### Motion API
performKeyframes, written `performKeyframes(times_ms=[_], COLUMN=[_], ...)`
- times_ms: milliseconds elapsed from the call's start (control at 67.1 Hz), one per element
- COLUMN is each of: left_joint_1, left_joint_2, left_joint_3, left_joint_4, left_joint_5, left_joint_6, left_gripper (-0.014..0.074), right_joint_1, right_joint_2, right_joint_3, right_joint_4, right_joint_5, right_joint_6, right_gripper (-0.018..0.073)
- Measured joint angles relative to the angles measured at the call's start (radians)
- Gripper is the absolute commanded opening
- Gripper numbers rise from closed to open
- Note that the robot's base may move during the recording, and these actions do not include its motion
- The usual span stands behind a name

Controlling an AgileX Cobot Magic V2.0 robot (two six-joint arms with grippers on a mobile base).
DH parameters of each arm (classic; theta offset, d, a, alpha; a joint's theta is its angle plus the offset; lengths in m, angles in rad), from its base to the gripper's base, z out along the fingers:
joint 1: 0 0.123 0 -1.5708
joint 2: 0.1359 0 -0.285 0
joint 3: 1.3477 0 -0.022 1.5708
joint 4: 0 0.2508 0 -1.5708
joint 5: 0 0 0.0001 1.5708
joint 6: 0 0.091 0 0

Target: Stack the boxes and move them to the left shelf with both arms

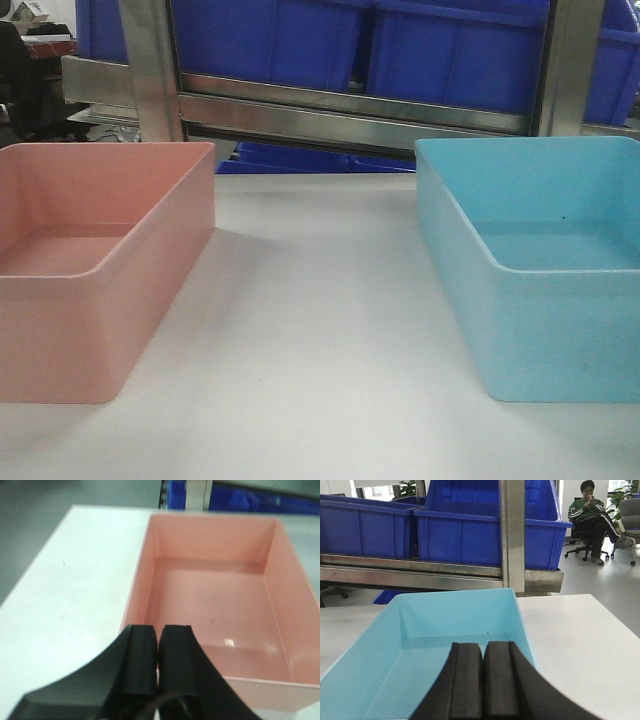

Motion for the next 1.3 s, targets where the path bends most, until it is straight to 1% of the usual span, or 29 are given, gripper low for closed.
performKeyframes(times_ms=[119,224,447,492,537,567,611,641,716,745,895,1029,1193,1297], left_joint_1=[0.000,0.000,0.000,0.000,0.000,0.000,0.002,0.008,0.028,0.042,0.082,0.101,0.114,0.125], left_joint_2=[0.168,0.313,0.642,0.708,0.768,0.808,0.861,0.891,0.973,1.020,1.186,1.318,1.444,1.488], left_joint_3=[-0.089,-0.172,-0.380,-0.430,-0.468,-0.508,-0.551,-0.582,-0.689,-0.735,-0.935,-1.053,-1.107,-1.107], left_joint_4=[-0.026,-0.055,-0.068,-0.069,-0.071,-0.073,-0.078,-0.085,-0.101,-0.102,-0.103,-0.103,-0.103,-0.098], left_joint_5=[0.049,0.064,0.163,0.183,0.198,0.217,0.243,0.263,0.335,0.372,0.481,0.547,0.568,0.573], left_joint_6=[0.000,0.000,0.000,0.002,0.022,0.039,0.065,0.081,0.115,0.122,0.170,0.201,0.205,0.205], left_gripper=[-0.0003,-0.0003,0.0008,0.0055,0.0117,0.0195,0.0288,0.0335,0.0409,0.0410,0.0386,0.0383,0.0382,0.0329], right_joint_1=[0.000,0.000,0.000,0.000,0.000,0.000,0.000,0.000,0.000,0.000,0.000,0.000,0.000,0.000], right_joint_2=[0.000,0.000,0.000,0.000,0.000,0.000,0.000,0.000,0.000,0.000,0.000,0.000,0.000,0.000], right_joint_3=[0.000,0.000,0.000,0.000,0.000,0.000,0.000,0.000,0.000,0.000,0.000,0.000,0.000,0.000], right_joint_4=[0.000,0.000,0.000,0.000,0.000,0.000,0.000,0.000,0.000,0.000,0.000,0.000,0.000,0.000], right_joint_5=[0.000,0.000,0.000,0.000,0.000,0.000,0.000,0.000,0.000,0.000,0.000,0.000,0.000,-0.002], right_joint_6=[0.000,0.000,0.000,0.000,0.000,0.000,0.000,0.000,0.000,0.000,0.000,0.000,0.000,0.000], right_gripper=[0.0056,0.0056,0.0056,0.0056,0.0056,0.0056,0.0056,0.0056,0.0056,0.0056,0.0056,0.0056,0.0056,0.0056])
